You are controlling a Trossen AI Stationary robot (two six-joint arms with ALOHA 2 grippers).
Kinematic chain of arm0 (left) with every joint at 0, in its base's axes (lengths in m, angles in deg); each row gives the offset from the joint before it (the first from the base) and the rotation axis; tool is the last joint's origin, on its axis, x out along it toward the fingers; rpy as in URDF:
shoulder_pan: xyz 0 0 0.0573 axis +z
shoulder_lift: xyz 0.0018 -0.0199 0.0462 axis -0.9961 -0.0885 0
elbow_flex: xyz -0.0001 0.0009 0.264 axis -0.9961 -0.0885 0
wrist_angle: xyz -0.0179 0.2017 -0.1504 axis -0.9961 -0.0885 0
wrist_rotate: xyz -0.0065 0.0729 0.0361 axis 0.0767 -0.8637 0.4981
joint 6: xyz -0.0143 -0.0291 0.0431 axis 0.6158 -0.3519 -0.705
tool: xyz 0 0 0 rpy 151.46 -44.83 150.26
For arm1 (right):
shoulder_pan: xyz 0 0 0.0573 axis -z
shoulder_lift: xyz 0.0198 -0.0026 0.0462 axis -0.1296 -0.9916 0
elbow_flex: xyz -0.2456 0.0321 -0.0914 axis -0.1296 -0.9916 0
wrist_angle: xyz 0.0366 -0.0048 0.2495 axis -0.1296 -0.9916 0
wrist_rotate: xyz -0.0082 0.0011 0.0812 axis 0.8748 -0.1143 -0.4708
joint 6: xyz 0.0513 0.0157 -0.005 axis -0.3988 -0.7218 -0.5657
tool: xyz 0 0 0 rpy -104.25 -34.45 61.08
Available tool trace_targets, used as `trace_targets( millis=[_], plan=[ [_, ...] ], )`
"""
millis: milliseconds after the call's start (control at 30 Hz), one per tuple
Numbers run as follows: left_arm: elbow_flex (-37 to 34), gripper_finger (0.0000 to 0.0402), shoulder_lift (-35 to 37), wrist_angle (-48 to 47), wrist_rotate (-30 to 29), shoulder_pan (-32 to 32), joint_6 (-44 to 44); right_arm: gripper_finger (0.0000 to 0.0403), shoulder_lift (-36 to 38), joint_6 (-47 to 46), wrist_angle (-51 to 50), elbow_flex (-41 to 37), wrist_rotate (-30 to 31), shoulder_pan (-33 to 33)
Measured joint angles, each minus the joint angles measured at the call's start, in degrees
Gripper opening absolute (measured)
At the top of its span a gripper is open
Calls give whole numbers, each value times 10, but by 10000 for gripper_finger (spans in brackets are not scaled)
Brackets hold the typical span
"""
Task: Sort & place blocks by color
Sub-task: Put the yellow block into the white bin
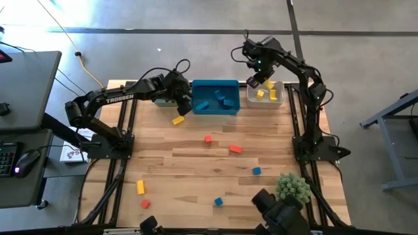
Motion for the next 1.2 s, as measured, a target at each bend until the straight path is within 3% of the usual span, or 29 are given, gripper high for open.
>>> trace_targets(
  millis=[200,667,1200],
  plan=[
    [0,175,0,0,0,0,17,96,-1,68,-10,0,-87,27],
    [0,175,0,0,0,0,46,100,-69,117,-9,0,-92,40],
    [0,175,0,0,-1,0,45,169,-92,119,9,0,-80,39]
  ],
)
